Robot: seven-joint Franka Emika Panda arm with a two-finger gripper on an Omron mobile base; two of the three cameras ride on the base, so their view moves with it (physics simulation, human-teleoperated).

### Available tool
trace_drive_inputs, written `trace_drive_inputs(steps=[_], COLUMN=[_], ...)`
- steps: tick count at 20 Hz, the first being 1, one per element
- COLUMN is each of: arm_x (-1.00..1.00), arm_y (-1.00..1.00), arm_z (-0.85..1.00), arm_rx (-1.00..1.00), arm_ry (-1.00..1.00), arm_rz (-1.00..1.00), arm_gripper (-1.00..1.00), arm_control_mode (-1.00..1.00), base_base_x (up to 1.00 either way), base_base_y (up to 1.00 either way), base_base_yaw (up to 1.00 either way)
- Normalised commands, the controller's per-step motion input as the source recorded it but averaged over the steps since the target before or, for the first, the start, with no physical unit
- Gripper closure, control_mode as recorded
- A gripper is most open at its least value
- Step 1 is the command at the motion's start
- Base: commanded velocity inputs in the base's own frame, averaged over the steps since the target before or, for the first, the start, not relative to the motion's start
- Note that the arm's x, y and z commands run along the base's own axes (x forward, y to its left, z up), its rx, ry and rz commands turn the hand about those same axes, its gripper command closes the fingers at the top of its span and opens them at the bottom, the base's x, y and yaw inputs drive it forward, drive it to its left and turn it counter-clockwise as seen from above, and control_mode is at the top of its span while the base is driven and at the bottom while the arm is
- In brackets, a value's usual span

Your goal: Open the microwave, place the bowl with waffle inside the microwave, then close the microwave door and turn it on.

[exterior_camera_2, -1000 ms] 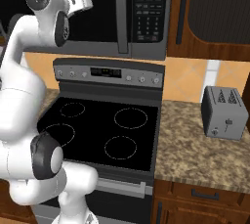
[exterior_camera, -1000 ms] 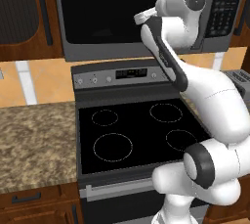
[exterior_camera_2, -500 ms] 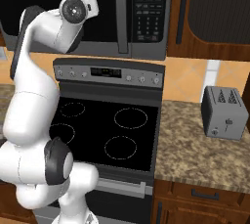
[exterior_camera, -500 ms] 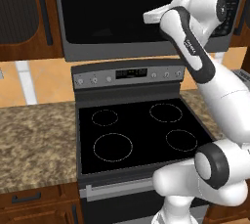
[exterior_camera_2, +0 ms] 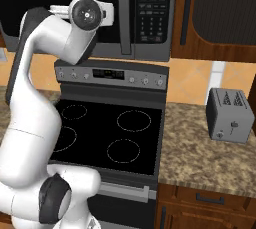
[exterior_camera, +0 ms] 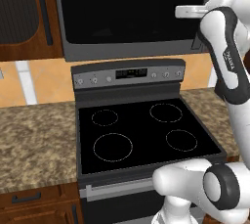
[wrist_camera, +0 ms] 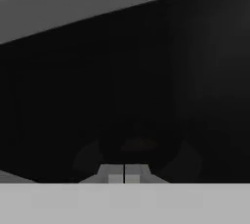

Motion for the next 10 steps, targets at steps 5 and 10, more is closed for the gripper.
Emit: trace_drive_inputs(steps=[5, 10], arm_x=[-0.98, -0.61], arm_y=[-0.68, -0.84], arm_z=[0.04, -0.27], arm_rx=[0.39, 0.73], arm_ry=[0.25, 0.09], arm_rz=[-0.07, -0.06], arm_gripper=[1.00, 1.00], arm_control_mode=[-1.00, -1.00], base_base_x=[0.00, 0.00], base_base_y=[0.00, 0.00], base_base_yaw=[0.00, 0.00])
